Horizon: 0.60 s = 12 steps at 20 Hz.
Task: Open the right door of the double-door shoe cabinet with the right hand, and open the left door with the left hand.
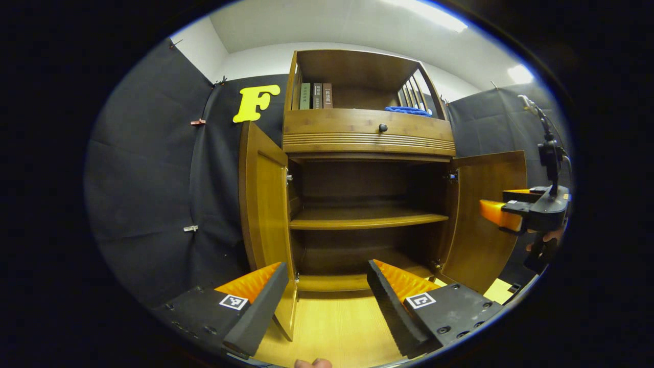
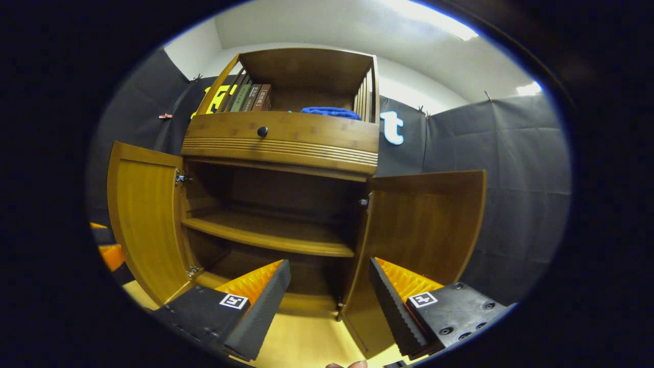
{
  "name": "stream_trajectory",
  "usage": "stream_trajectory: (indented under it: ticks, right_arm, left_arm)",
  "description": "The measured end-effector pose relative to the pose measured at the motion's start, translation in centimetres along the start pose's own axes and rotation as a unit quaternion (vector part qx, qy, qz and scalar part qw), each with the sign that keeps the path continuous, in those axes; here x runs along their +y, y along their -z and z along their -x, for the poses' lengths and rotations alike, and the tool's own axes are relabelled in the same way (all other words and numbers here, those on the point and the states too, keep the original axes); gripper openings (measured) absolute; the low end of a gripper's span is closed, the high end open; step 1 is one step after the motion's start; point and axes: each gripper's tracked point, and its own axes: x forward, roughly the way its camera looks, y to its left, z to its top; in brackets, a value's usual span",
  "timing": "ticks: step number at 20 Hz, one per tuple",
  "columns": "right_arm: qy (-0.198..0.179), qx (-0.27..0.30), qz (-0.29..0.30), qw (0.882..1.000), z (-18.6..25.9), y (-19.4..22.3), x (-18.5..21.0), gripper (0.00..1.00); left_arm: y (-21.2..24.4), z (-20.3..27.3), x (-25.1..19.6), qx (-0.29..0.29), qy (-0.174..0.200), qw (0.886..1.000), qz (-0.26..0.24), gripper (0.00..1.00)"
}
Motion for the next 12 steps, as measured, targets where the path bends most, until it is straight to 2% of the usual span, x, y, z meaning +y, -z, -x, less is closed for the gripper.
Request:
stream_trajectory:
  ticks: [5, 10, 12]
  right_arm:
    - [-0.022, -0.002, -0.015, 1.0, -0.1, -1.0, 2.7, 0.96]
    - [-0.032, -0.006, -0.01, 0.999, 0.9, -1.5, 3.1, 1.0]
    - [-0.028, -0.005, -0.015, 0.999, 1.1, -1.5, 2.6, 0.98]
  left_arm:
    - [0.1, 1.3, -1.1, 0.005, 0.005, 1.0, -0.004, 0.96]
    - [-0.1, 1.8, -1.8, 0.006, 0.012, 1.0, -0.001, 0.96]
    - [-0.2, 2.0, -2.2, 0.005, 0.015, 1.0, -0.002, 0.96]
